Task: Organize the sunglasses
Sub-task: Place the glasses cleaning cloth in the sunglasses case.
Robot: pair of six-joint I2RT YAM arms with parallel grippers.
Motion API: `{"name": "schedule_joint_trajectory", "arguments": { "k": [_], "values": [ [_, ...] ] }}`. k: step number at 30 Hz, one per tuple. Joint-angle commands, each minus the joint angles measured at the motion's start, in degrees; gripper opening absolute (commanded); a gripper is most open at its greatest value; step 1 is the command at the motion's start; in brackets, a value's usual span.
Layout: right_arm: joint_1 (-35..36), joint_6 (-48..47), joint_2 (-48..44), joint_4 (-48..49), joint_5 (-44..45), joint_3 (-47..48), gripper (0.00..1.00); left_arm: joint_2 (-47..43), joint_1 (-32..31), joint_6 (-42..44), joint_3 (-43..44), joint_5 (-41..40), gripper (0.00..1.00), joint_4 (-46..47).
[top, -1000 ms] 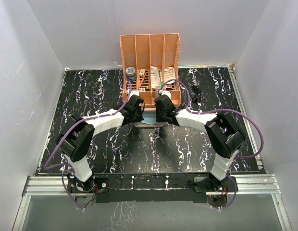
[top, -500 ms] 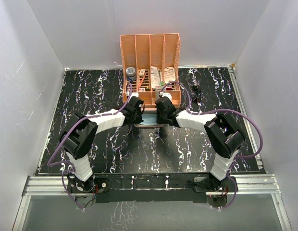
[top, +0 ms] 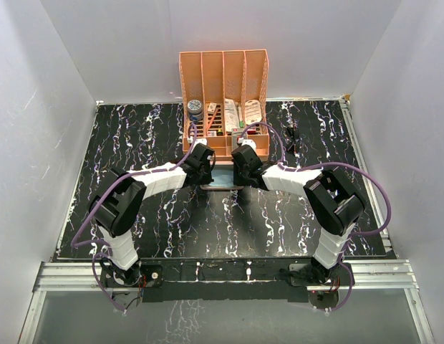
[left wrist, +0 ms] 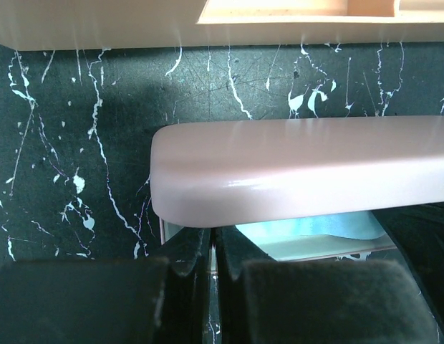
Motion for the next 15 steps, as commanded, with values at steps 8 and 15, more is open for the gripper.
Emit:
{"name": "schedule_joint_trajectory", "arguments": {
  "k": [8,15],
  "values": [
    [-0.5,-0.6,-0.7,0.1,2.1,2.2,0.00,0.1,1.0,1.0,2.9,1.1,0.00,-3.3],
    [-1.2,-1.1,-0.8,-1.1,2.5,2.7,0.00,0.8,1.9,0.5,2.9,3.1,0.00,-3.5]
  ]
}}
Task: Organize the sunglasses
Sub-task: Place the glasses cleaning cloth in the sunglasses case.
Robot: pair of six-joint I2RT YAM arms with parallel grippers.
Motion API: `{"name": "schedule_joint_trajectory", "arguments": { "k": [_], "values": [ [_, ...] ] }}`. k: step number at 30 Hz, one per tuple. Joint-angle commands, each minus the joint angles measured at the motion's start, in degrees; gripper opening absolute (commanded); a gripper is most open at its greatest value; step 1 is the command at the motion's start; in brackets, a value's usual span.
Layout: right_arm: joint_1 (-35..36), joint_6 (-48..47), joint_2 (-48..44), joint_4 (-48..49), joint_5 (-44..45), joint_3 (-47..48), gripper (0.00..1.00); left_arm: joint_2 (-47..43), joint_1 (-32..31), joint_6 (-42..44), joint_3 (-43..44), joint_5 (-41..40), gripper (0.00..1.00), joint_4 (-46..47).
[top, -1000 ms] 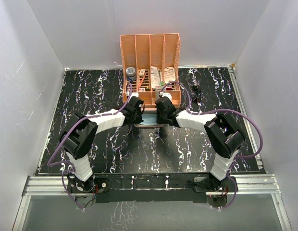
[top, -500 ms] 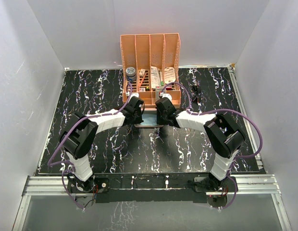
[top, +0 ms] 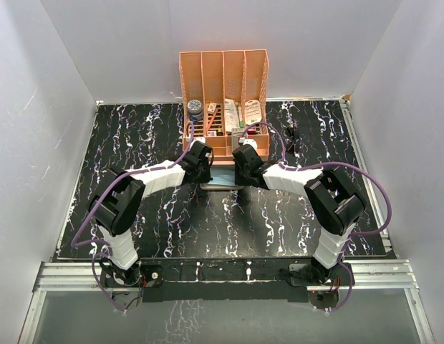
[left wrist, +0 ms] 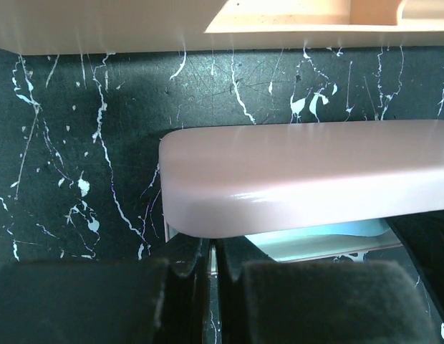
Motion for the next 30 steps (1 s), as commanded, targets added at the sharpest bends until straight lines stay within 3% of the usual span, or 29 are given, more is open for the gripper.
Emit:
{"name": "schedule_joint_trajectory", "arguments": {
  "k": [1,30],
  "values": [
    [-0.7,-0.9,-0.7,-0.4,2.0,2.6,0.00,0.8,0.6,0.1,1.7,1.4,0.00,-1.6],
    [-0.8,-1.0,0.3,-1.8,0.0,2.3,0.00,2.3,0.6,-0.3,3.8,0.8,0.00,-7.7]
  ]
}}
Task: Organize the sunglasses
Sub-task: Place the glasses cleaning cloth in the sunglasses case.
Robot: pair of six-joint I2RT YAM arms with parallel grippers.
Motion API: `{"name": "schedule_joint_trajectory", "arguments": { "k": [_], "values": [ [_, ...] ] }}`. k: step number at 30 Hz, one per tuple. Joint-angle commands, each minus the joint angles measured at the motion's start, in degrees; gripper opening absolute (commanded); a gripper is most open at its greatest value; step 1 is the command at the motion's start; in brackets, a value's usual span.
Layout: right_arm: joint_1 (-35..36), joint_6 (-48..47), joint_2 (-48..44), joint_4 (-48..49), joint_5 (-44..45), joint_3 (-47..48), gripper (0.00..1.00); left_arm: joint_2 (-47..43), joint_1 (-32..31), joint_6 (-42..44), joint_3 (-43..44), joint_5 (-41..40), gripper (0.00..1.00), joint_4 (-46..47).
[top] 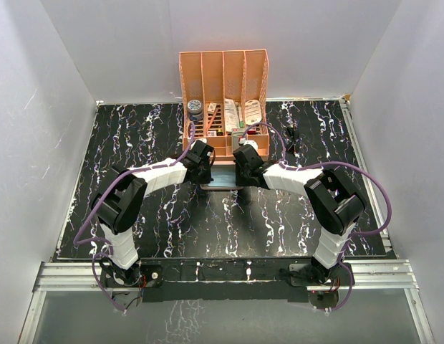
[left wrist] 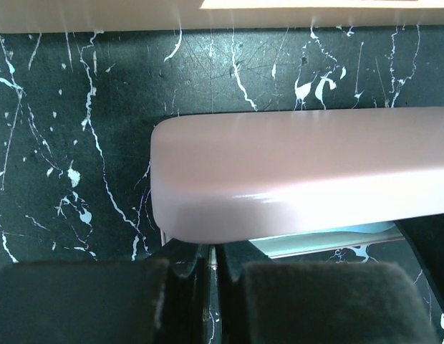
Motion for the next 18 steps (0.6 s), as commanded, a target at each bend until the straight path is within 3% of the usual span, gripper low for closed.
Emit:
{"name": "schedule_joint_trajectory", "arguments": {
  "k": [1,18],
  "values": [
    [-0.3,-0.7,0.2,-0.3,0.9,2.1,0.00,0.7,0.5,0.2,1.3,-1.0,0.00,-3.6],
    [-0.3,-0.6,0.9,0.0,0.9,1.6,0.00,2.4,0.5,-0.2,0.5,-0.7,0.00,-3.4]
  ]
}}
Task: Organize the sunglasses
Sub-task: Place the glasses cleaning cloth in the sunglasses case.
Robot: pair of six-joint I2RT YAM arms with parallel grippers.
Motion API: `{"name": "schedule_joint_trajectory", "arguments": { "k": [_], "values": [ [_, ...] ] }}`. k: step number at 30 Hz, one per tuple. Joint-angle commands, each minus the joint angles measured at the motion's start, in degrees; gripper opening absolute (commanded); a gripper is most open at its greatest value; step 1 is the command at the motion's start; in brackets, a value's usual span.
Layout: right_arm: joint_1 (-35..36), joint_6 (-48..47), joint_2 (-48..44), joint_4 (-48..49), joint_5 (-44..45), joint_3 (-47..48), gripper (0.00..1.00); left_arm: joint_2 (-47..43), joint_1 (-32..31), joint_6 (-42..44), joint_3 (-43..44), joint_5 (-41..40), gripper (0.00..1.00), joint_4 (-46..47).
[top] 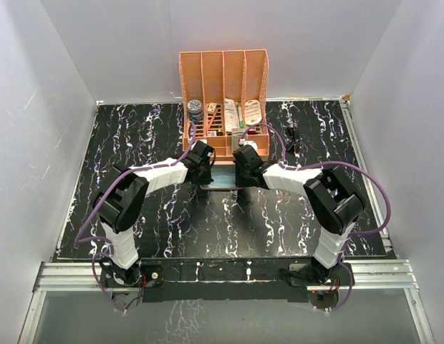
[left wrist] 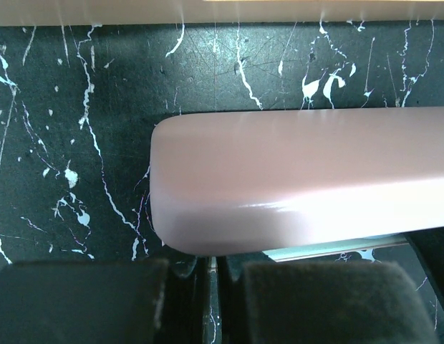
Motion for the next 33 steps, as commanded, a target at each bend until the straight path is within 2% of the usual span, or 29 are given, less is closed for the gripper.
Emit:
{"name": "schedule_joint_trajectory", "arguments": {
  "k": [1,7,17,24,33],
  "values": [
    [-0.3,-0.6,0.6,0.5,1.6,1.6,0.00,1.4,0.5,0.0,0.2,-1.2,0.00,-3.1],
    [-0.3,-0.4,0.0,0.5,2.0,1.4,0.04,1.1,0.5,-0.4,1.0,-3.5,0.01,-4.8],
    [-0.3,-0.2,-0.2,0.5,2.0,1.4,0.11,0.8,0.5,-0.9,0.9,-4.3,0.12,-4.9],
    [-0.3,-0.2,-0.3,0.4,2.1,1.6,0.17,1.2,0.5,-1.0,1.4,-3.8,0.13,-5.2],
    [-0.3,-0.3,-0.6,0.3,2.1,2.0,0.19,0.7,0.4,-0.7,2.2,-4.5,0.13,-6.2]
  ]
}}
